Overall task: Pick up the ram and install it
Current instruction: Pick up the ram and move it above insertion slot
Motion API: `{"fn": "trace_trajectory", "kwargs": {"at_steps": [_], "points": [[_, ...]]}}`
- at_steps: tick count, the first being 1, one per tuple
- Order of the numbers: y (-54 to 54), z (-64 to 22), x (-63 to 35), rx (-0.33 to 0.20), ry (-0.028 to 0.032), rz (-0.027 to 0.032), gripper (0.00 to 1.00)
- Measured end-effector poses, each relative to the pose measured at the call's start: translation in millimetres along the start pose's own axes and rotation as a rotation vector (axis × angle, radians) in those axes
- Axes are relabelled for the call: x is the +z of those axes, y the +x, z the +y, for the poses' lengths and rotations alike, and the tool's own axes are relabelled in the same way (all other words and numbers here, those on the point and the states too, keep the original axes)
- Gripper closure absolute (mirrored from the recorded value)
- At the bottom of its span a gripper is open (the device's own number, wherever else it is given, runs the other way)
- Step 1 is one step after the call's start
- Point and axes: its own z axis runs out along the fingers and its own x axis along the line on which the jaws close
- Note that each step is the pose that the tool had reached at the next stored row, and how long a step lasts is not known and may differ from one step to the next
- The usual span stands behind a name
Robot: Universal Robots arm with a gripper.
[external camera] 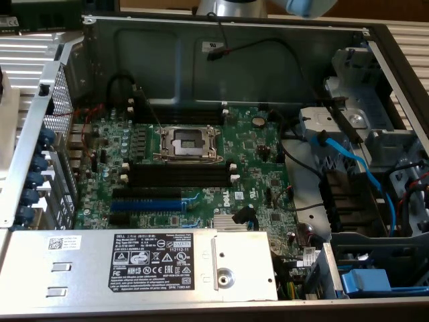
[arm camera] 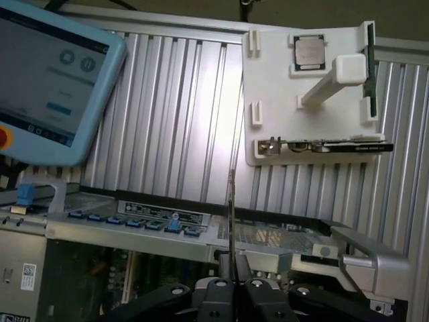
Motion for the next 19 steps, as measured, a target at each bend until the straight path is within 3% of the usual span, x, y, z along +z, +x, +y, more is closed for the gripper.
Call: {"fn": "trace_trajectory", "kwargs": {"at_steps": [3,6,19], "points": [[0.2,-2.4,-0.2,0.011,0.0016,0.0001,0.88],[1.0,-10.5,-0.3,0.011,0.0019,0.0001,0.88],[7.1,-68.4,-1.4,0.012,0.0019,0.0000,0.88]]}}
